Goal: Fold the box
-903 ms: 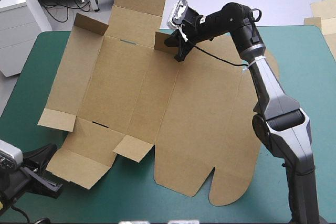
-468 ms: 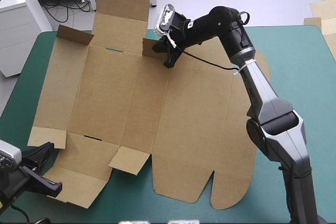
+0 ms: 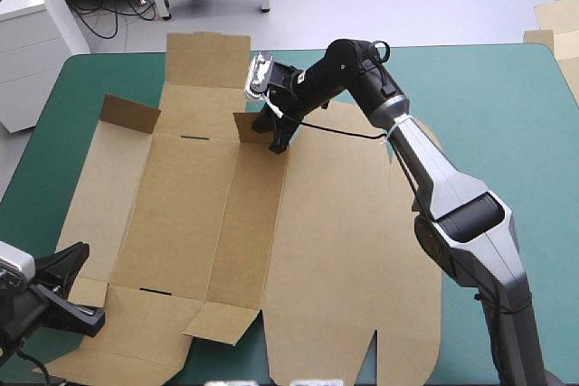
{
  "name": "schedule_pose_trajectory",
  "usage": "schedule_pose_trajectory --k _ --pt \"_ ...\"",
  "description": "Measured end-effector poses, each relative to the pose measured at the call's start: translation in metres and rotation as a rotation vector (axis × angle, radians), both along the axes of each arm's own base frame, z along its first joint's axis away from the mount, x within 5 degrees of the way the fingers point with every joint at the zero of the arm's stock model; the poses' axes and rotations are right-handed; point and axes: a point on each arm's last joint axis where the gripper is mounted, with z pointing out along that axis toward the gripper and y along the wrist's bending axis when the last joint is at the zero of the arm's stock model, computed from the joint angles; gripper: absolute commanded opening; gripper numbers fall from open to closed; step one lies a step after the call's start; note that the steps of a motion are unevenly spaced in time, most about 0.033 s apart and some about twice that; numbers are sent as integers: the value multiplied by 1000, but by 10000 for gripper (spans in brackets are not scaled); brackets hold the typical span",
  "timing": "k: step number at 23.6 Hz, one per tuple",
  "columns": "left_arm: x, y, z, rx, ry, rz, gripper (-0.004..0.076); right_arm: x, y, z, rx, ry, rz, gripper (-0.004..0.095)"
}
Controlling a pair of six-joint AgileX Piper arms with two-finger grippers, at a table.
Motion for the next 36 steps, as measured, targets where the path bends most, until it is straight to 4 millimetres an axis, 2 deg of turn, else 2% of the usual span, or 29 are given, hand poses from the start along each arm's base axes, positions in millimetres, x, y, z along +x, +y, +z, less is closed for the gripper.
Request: schedule_pose_trajectory --k 4,12,14,18,21,27,30,31,32,35,36 --pt "0 1 0 9 -7 7 -10 1 0 -19 -41 36 18 -21" --pt "0 1 1 9 -10 8 -10 1 3 -28 -52 2 87 -8" --pt "0 1 1 9 -10 8 -10 5 4 -36 -65 12 87 66" --pt "0 1 1 9 -10 8 -10 9 3 -47 -107 12 81 382" --pt "0 1 1 9 -10 8 -10 9 3 -47 -108 13 79 481" --pt "0 1 1 9 -9 7 -10 10 2 -47 -116 46 27 481" --pt "0 1 1 12 -13 5 -10 8 -2 -38 -123 39 -4 458" --pt "0 1 1 14 -13 4 -10 7 -4 -34 -129 31 -15 436" --pt "1 1 1 15 -14 4 -10 5 -6 -28 -132 21 -30 373" --pt "1 1 1 18 -20 1 -10 -7 -25 13 -172 -65 -138 232" --pt "1 1 1 17 -21 0 -10 -9 -29 19 -183 -70 -173 152"
